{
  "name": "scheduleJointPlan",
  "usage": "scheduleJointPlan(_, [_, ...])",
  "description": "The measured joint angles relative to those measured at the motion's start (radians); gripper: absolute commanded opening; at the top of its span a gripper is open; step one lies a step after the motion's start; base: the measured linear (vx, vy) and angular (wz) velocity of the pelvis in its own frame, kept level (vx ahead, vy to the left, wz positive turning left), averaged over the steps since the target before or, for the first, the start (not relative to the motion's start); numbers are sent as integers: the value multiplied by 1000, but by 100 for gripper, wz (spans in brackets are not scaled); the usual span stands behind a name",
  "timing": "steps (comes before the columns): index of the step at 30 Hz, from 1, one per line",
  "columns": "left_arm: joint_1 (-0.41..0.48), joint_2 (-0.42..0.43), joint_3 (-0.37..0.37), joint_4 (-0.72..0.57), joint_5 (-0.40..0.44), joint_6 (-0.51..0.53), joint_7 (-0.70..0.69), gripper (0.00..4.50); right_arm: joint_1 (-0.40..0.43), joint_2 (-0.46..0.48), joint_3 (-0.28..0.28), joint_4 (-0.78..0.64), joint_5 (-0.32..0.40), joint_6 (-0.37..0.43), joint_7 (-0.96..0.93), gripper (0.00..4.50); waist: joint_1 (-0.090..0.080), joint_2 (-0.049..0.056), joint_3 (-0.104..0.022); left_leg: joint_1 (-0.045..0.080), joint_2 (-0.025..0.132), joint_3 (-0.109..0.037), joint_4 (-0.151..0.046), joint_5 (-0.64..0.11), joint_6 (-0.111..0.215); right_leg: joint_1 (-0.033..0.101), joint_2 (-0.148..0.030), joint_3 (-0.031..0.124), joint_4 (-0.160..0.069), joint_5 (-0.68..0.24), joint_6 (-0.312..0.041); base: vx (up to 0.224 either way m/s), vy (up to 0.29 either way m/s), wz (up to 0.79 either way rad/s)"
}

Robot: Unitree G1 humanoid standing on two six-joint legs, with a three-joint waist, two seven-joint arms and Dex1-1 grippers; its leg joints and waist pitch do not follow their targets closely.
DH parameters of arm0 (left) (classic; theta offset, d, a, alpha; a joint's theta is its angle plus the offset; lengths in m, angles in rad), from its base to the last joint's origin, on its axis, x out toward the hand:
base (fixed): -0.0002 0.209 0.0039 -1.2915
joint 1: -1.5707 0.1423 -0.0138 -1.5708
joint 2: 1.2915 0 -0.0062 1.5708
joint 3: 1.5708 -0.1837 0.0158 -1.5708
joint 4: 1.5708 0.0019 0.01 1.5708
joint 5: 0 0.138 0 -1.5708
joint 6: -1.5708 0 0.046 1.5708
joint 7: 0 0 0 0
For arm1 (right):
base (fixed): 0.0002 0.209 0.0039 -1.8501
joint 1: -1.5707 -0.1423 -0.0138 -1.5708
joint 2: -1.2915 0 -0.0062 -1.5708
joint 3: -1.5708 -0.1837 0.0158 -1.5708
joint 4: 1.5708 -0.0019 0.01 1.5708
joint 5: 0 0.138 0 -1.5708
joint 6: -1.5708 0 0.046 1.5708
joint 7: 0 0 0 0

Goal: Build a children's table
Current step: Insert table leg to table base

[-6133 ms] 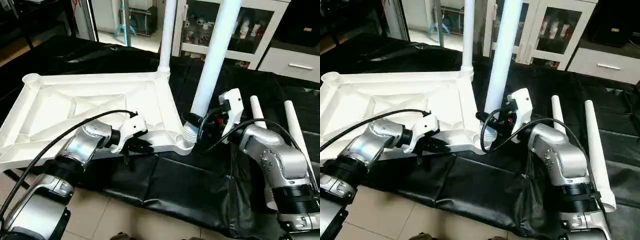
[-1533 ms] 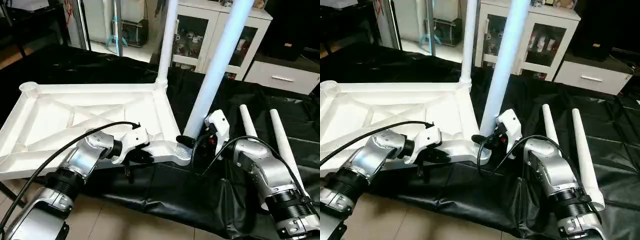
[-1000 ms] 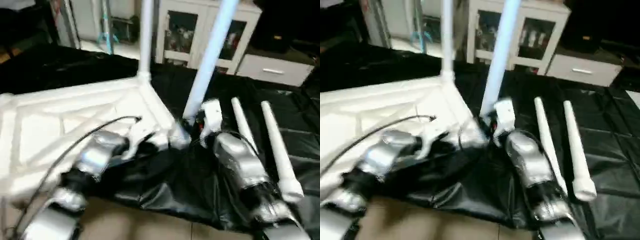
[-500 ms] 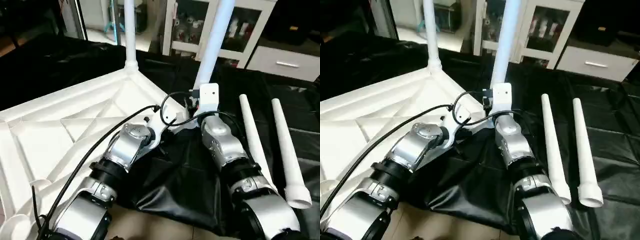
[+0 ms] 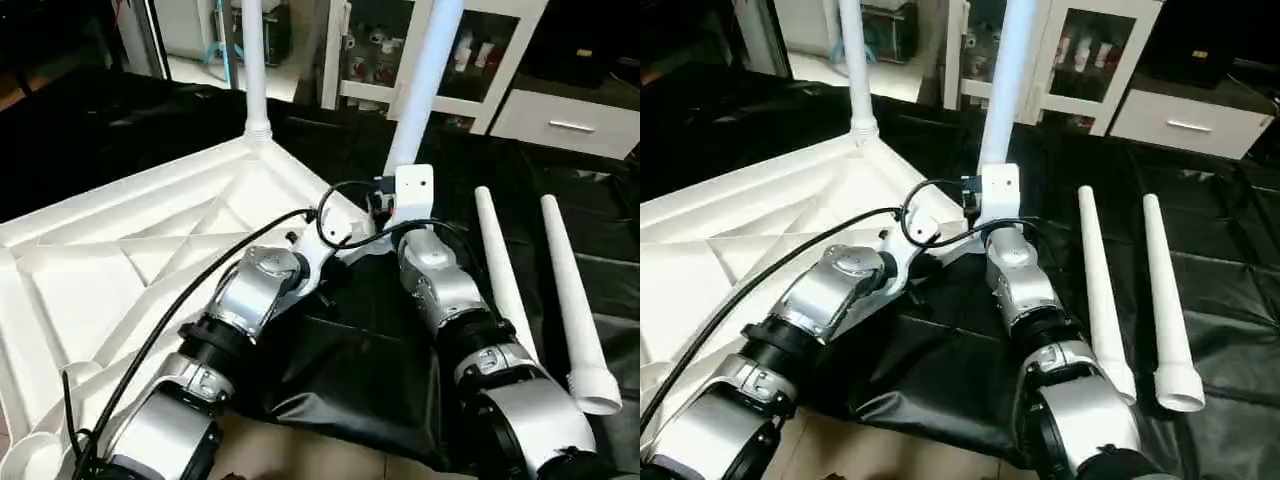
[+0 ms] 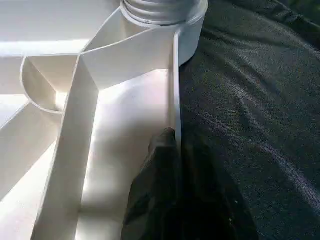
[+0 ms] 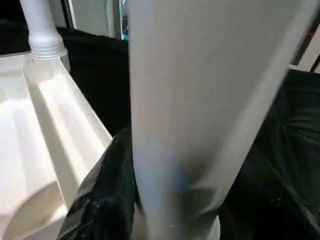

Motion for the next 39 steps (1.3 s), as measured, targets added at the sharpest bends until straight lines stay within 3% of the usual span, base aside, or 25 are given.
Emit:
scheduleJointPlan(16, [-13, 8, -3, 0, -12, -5, -22, 0, 34, -21, -8, 50, -21, 27, 67, 382, 7, 6, 4, -7, 2, 2, 3, 4, 7, -7, 0, -1, 2, 0, -1, 0, 0, 0])
scheduleJointPlan(23, [-22, 22, -3, 23, -12, -32, -24, 0, 110, -37, -8, -84, -15, 71, 139, 446, 6, 10, 7, -8, 3, 2, 7, 4, 8, -7, 0, -1, 6, 0, -1, 0, 0, 0])
scheduleJointPlan(34, [-39, 41, -2, 52, -12, -67, -24, 0, 310, -88, 15, -384, 8, 204, 258, 446, 7, 14, 11, -10, 4, 2, 9, 4, 8, -9, 0, -1, 7, 1, -1, 0, 0, 0])
scheduleJointPlan(39, [-41, 66, -3, 63, -11, -106, -59, 0, 394, -156, 8, -549, 32, 270, 309, 446, 10, 16, 12, -15, 4, 2, 14, 3, 10, -12, 0, -2, 9, 1, -1, 0, 0, 0])
